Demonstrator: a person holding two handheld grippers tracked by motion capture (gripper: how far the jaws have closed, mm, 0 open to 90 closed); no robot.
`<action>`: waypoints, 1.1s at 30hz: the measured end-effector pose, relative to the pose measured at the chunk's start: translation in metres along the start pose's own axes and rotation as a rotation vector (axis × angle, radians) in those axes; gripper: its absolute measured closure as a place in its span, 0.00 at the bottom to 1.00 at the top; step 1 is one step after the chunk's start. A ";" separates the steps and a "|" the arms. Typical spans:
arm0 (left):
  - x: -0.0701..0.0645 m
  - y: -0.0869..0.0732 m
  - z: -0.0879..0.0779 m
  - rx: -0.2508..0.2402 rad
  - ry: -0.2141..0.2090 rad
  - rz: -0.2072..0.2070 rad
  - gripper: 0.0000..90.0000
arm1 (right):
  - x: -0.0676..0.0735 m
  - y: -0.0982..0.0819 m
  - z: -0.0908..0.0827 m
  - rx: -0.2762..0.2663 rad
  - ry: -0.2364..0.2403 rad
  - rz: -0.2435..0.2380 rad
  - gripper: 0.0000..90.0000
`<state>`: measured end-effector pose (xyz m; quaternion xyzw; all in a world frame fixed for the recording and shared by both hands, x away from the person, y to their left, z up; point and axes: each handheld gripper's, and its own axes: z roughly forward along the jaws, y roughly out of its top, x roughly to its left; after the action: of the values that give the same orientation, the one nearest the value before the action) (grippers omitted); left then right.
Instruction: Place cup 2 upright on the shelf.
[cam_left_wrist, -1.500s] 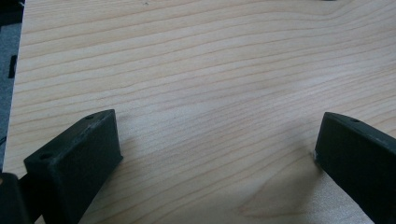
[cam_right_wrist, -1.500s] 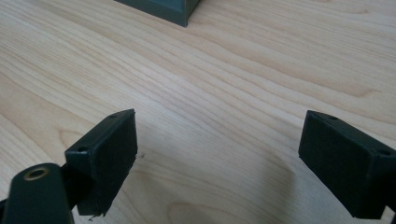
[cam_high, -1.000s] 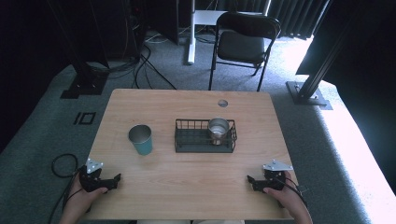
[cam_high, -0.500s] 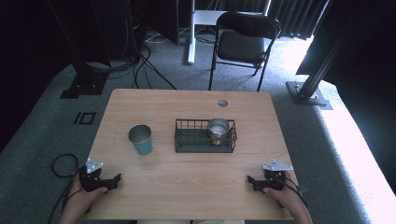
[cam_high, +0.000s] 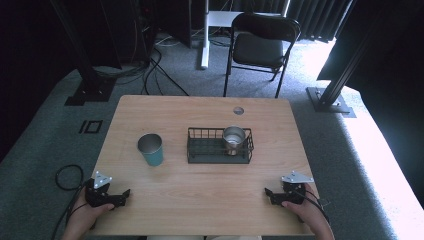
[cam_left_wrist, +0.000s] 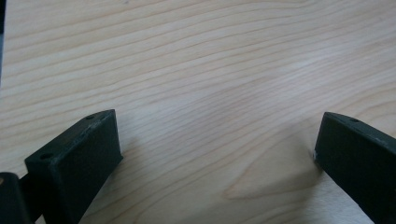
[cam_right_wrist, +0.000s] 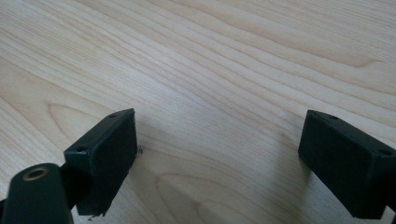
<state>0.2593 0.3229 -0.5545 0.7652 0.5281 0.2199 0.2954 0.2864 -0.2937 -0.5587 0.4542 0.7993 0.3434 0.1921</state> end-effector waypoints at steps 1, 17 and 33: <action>-0.001 0.001 0.000 -0.005 -0.005 -0.004 0.01 | 0.000 0.000 0.000 0.000 0.000 0.001 0.12; -0.021 0.022 0.006 -0.077 -0.068 0.053 0.01 | 0.000 0.000 0.000 -0.001 0.000 0.000 0.12; -0.029 0.044 0.007 -0.177 -0.101 0.058 0.01 | 0.000 0.000 0.000 0.000 0.001 0.000 0.12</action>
<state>0.2840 0.2827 -0.5301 0.7612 0.4685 0.2353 0.3817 0.2864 -0.2937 -0.5587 0.4539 0.7993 0.3438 0.1920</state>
